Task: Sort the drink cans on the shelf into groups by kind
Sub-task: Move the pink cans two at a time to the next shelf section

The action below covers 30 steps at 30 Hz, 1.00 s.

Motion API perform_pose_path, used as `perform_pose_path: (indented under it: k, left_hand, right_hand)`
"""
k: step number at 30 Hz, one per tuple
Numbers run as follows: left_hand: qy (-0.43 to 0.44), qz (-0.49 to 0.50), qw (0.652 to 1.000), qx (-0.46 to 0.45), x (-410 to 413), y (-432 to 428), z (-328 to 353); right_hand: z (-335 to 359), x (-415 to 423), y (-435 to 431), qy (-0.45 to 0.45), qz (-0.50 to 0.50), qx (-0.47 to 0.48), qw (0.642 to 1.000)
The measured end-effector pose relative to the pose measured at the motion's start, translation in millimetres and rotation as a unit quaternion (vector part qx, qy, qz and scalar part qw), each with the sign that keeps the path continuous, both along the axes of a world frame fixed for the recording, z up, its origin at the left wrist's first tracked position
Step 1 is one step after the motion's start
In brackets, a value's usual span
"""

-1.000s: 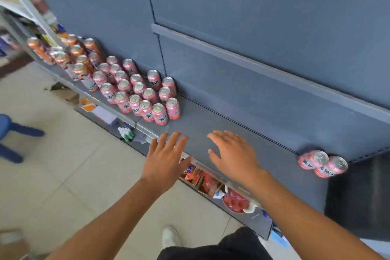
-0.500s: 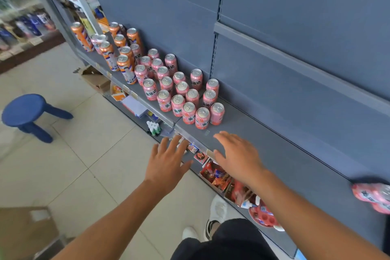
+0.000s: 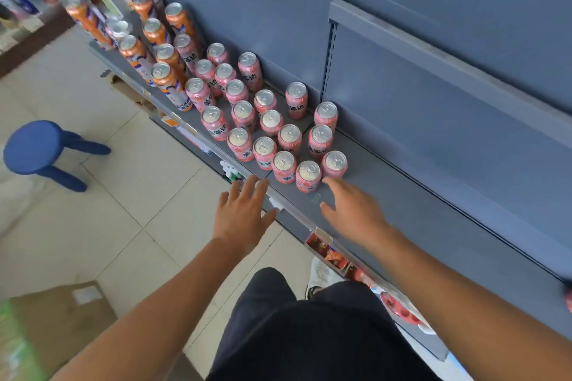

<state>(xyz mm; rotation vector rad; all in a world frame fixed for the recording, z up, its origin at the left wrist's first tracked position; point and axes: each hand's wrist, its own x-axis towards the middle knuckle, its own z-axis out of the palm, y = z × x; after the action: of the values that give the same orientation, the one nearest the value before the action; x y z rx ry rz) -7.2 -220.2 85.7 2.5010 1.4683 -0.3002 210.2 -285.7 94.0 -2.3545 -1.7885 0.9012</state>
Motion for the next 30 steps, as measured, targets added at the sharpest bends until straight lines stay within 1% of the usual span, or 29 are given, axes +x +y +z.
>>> perform_pose_path:
  k: [5, 7, 12, 16, 20, 24, 27, 30]
  left_hand:
    - [0.009, -0.018, 0.999, -0.039, 10.4, 35.3, -27.8]
    - [0.022, -0.043, 0.998, -0.046, 13.2, 50.7, -40.2]
    - [0.031, -0.115, 0.99, -0.071, 24.0, 90.9, -62.3]
    - [0.008, -0.147, 0.985, -0.094, 31.6, 113.7, -79.9]
    - [-0.021, -0.136, 0.982, -0.129, 40.7, 123.2, -91.0]
    - [-0.035, -0.101, 0.981, -0.164, 49.2, 123.9, -97.5]
    - [-0.05, -0.08, 0.979, -0.183, 52.9, 124.4, -99.7]
    - [-0.064, -0.082, 0.976, -0.189, 55.2, 127.3, -101.2]
  right_hand:
    - [-30.5, 2.2, 25.0, 0.034, -0.072, -0.05, 0.996]
    - [-45.1, -1.8, 33.1, 0.043, -0.092, -0.059, 0.993]
    - [-72.5, -19.0, 53.2, 0.078, -0.152, -0.058, 0.984]
    - [-91.1, -27.6, 66.2, 0.075, -0.2, -0.051, 0.976]
    - [-102.7, -34.6, 71.6, 0.031, -0.219, -0.038, 0.975]
    - [-111.7, -41.4, 66.2, 0.029, -0.269, -0.043, 0.962]
    - [-117.9, -44.2, 61.4, 0.057, -0.296, -0.044, 0.952]
    - [-122.5, -44.2, 60.1, 0.102, -0.296, -0.038, 0.949]
